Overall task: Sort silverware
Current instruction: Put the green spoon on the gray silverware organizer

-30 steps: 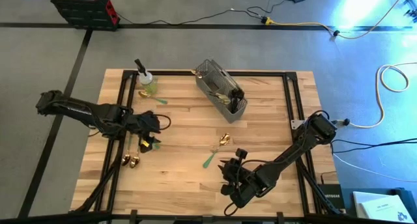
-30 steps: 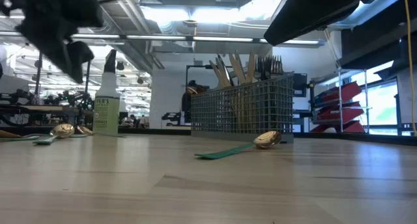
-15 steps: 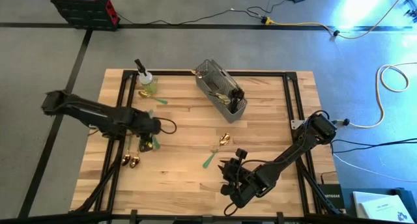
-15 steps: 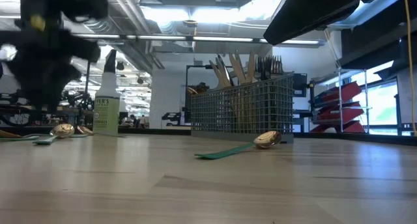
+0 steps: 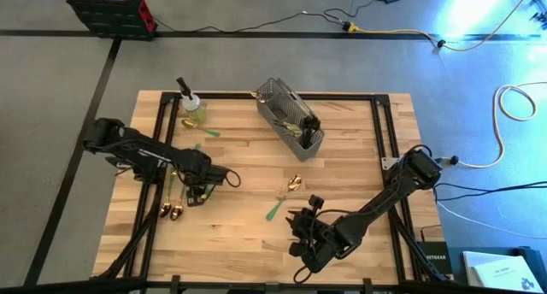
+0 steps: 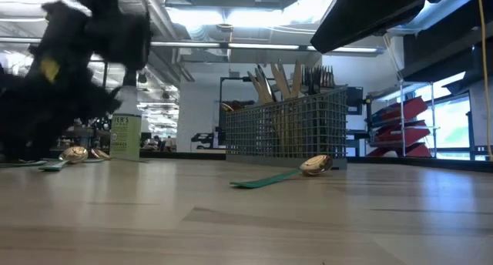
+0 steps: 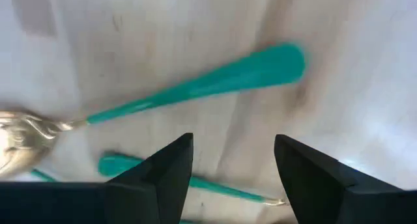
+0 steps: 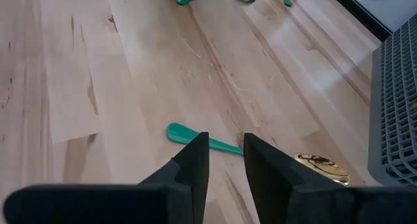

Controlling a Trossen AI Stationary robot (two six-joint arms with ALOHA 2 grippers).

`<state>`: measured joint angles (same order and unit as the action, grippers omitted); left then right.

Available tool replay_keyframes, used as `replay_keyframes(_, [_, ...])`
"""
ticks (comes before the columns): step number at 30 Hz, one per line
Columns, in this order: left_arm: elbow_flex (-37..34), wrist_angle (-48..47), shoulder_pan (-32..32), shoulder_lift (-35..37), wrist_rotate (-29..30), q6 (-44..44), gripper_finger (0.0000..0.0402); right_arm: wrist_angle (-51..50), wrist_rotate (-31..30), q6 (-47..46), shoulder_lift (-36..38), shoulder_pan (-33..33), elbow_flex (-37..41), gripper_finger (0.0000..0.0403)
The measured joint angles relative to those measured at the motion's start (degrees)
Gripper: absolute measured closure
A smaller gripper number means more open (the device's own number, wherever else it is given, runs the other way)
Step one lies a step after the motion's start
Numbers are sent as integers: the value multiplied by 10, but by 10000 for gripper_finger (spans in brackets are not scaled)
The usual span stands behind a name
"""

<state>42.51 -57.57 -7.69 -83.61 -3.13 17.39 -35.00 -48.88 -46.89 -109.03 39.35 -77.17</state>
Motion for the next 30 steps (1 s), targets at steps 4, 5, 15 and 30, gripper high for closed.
replay_keyframes(4, [42, -76, -13, -3, 23, -73, 202, 3, 2, 0, 0, 0, 0, 324])
replay_keyframes(5, [53, -86, -16, -2, 45, -105, 202, 3, 3, 0, 0, 0, 0, 324])
replay_keyframes(15, [66, -58, -19, -18, 163, -363, 206, 4, 4, 0, 0, 0, 0, 324])
replay_keyframes(30, [65, -73, 43, -125, 233, -404, 234, 4, 4, 1, 0, 0, 0, 324])
